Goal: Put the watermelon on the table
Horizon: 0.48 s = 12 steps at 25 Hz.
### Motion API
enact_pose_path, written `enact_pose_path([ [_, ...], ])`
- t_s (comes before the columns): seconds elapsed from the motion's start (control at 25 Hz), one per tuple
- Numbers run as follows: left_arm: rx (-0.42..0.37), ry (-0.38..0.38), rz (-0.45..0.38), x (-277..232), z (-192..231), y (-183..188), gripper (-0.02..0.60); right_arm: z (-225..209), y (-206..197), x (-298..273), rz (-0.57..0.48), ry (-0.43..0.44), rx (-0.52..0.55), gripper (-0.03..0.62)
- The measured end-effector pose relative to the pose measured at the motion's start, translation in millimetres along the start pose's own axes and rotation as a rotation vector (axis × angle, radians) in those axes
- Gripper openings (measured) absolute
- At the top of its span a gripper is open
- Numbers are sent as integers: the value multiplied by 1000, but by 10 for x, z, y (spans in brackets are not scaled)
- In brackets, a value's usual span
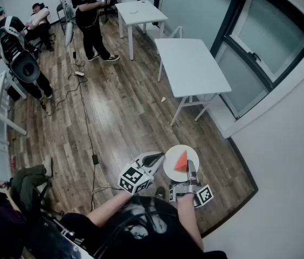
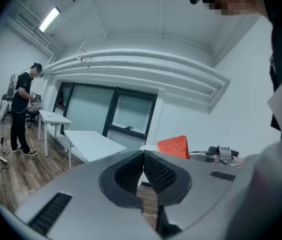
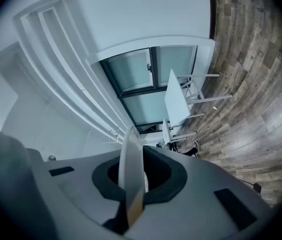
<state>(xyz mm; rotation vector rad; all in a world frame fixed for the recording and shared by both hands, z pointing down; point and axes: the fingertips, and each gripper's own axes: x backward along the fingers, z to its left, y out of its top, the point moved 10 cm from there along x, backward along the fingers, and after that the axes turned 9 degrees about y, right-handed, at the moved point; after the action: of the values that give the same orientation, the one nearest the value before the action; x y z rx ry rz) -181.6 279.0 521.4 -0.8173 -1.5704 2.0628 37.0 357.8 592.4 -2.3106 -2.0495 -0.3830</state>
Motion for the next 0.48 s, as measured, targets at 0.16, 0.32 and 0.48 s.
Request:
enact_pose_path([
  [0.16,62,2,23,-3,93,-52,5,-63,8,-23,-10,-14,-12,21],
  [0.32,74,-5,17,131,263,-29,5,-134,-129,-21,-39,-32,-15,21],
  [0.48,80,-20,13,205,403,-23,5,-136,-262,-53,-51,-14,-4,21],
])
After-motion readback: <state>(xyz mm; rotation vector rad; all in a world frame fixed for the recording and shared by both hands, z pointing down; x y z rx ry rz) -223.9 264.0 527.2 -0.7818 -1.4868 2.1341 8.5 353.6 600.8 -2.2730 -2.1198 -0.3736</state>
